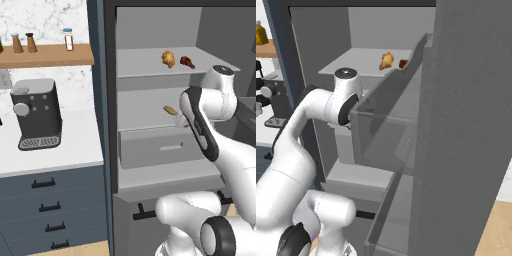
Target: Place one sweet potato and one chicken drumstick in each tupperware on the nearby counter, to pack two identical lunches.
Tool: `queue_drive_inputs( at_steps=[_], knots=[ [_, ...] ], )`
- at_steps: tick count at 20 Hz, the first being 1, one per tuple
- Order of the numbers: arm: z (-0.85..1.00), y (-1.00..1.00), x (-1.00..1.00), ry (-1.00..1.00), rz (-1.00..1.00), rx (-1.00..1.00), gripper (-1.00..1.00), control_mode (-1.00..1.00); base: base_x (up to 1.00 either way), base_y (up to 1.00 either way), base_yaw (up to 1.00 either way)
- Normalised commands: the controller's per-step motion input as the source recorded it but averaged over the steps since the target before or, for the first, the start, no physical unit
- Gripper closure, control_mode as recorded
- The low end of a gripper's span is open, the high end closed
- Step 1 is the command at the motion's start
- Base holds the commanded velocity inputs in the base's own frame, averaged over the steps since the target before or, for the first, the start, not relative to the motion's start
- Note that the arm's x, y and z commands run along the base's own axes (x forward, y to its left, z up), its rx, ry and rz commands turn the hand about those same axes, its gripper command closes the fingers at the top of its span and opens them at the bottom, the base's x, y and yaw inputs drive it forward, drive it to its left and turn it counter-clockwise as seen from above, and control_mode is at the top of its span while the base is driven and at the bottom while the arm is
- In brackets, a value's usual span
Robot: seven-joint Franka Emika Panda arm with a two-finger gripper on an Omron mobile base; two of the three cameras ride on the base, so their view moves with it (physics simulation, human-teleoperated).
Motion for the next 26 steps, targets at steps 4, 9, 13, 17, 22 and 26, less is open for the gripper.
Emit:
queue_drive_inputs(
  at_steps=[4, 9, 13, 17, 22, 26],
  knots=[
    [0.00, 0.00, -0.82, 0.00, 0.00, 0.00, 1.00, -1.00, 0.00, 0.00, 0.00],
    [0.00, 0.00, -0.20, 0.00, 0.00, 0.00, 1.00, 1.00, -0.77, 0.29, 0.00],
    [0.00, 0.00, 0.00, 0.00, 0.00, 0.00, 1.00, 1.00, -0.48, 1.00, 0.08],
    [0.00, 0.00, 0.00, 0.00, 0.00, 0.00, 1.00, 1.00, -0.23, 1.00, 0.10],
    [0.00, 0.00, 0.00, 0.00, 0.00, 0.00, 1.00, 1.00, 0.11, 1.00, 0.00],
    [0.00, 0.00, 0.00, 0.00, 0.00, 0.00, 1.00, 1.00, 0.51, 1.00, -0.01]
  ],
)
